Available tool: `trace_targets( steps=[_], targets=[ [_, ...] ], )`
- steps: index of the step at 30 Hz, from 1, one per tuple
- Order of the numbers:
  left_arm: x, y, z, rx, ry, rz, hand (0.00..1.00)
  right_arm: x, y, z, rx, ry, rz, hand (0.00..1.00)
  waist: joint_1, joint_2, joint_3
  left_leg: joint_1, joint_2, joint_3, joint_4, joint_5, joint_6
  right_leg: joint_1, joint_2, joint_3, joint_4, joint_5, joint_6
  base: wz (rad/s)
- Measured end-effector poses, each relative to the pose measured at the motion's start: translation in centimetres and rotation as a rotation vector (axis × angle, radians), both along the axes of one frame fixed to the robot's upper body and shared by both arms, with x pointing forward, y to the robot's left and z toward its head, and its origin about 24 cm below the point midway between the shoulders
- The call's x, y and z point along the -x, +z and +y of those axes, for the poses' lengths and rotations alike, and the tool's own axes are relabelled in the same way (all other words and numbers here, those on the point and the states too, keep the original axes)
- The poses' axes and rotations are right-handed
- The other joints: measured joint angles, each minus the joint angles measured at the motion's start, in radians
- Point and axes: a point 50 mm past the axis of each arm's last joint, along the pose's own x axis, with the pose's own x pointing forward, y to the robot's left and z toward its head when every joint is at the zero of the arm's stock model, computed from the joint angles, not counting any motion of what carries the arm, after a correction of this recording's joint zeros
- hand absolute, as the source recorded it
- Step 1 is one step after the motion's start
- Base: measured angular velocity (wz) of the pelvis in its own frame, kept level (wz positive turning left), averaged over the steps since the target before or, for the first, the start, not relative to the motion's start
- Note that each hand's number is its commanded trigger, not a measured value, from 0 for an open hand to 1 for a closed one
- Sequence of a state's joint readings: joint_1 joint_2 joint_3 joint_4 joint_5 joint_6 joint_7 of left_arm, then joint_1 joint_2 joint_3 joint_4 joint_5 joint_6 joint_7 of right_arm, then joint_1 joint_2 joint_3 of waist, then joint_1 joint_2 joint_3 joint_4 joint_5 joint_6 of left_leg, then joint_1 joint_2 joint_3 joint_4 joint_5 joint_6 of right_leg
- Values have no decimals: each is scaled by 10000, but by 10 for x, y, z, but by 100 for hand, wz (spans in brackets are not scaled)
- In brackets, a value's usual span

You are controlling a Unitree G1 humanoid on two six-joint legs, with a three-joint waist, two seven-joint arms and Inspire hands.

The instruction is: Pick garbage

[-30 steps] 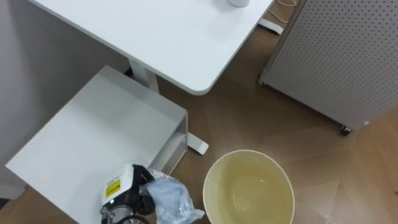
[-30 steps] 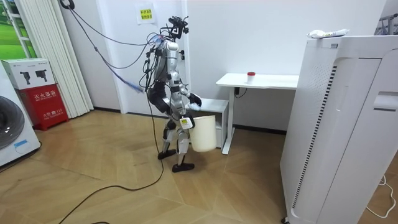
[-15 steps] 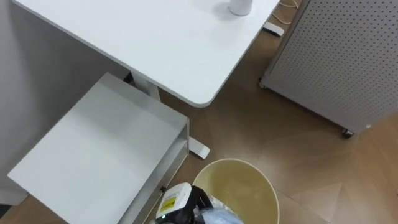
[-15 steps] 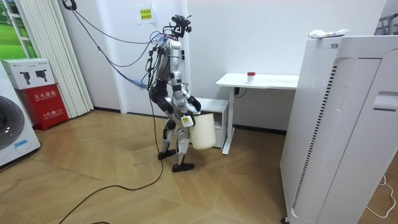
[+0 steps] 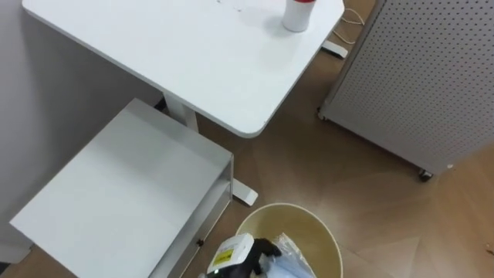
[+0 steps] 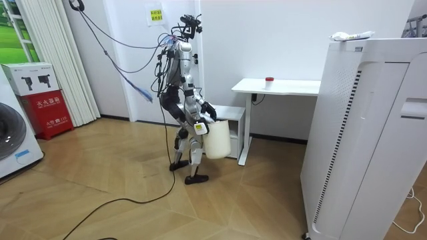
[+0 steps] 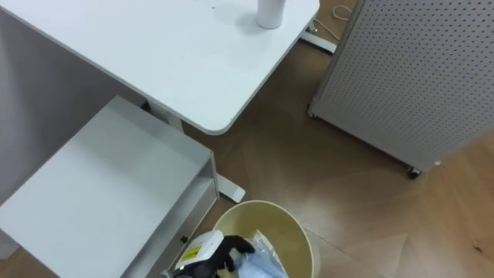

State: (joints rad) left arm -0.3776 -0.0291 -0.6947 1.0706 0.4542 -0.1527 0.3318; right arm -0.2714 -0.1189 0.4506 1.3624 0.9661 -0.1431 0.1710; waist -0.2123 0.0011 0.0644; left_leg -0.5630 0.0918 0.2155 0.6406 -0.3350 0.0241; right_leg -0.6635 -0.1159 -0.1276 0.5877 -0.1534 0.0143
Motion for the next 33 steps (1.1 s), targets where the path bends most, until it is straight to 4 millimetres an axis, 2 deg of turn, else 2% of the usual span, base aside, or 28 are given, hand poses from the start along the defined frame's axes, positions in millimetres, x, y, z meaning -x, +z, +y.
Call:
trace_targets(
  steps=[9,11,14,18,23,25,26,29,32,33],
  targets=[
    [10,-10,5,-224,-127,512,0,6,-2,-2,-21,-16,109,100,-1,27,-3,439,8,-13,-88,3,-4,459,-27,-64,-108,-25,7,1],
    [10,-10,6,-240,-105,510,0,7,-2,-4,-80,-91,107,100,9,60,-18,625,2,-19,-172,3,-4,634,-50,-91,-183,-23,7,2],
    [13,-12,8,-315,-92,565,0,12,-4,-7,-55,-198,211,100,25,225,-81,1003,6,-42,-321,13,-23,1006,-21,-130,-329,-22,6,0],
    [20,-19,21,-486,156,909,0,24,-7,-16,101,-163,451,100,70,390,-122,1739,0,-1,-716,44,-96,1618,62,-90,-567,-46,1,-7],
    [29,-25,45,-370,1047,1121,0,40,-11,-24,93,-466,674,100,401,387,-158,2650,-19,25,-1308,100,-252,2213,334,226,-909,-55,-31,-25],
    [33,-24,60,-45,1878,998,0,50,-13,-27,219,-326,856,100,762,247,-267,3312,-198,-201,-1843,160,-354,2429,555,747,-1030,-44,-69,-67],
    [33,-23,63,40,2069,903,0,50,-13,-28,251,-277,861,100,825,219,-280,3471,-235,-250,-1966,168,-367,2485,614,867,-1051,-41,-74,-65],
    [33,-17,76,375,2756,408,0,55,-13,-33,426,-54,906,100,875,82,-357,4150,-316,-288,-2422,206,-424,2823,758,1169,-1133,-73,-103,-44],
    [37,-14,85,671,3159,55,0,64,-15,-35,457,-127,1059,100,960,-128,-493,4810,-321,-296,-2924,248,-469,3305,927,1363,-1446,-58,-96,-27],
    [40,-15,88,713,3276,70,0,70,-16,-36,418,-288,1135,100,1018,-194,-574,5021,-300,-289,-3067,251,-470,3496,1026,1480,-1604,-35,-62,-15]
  ],
)
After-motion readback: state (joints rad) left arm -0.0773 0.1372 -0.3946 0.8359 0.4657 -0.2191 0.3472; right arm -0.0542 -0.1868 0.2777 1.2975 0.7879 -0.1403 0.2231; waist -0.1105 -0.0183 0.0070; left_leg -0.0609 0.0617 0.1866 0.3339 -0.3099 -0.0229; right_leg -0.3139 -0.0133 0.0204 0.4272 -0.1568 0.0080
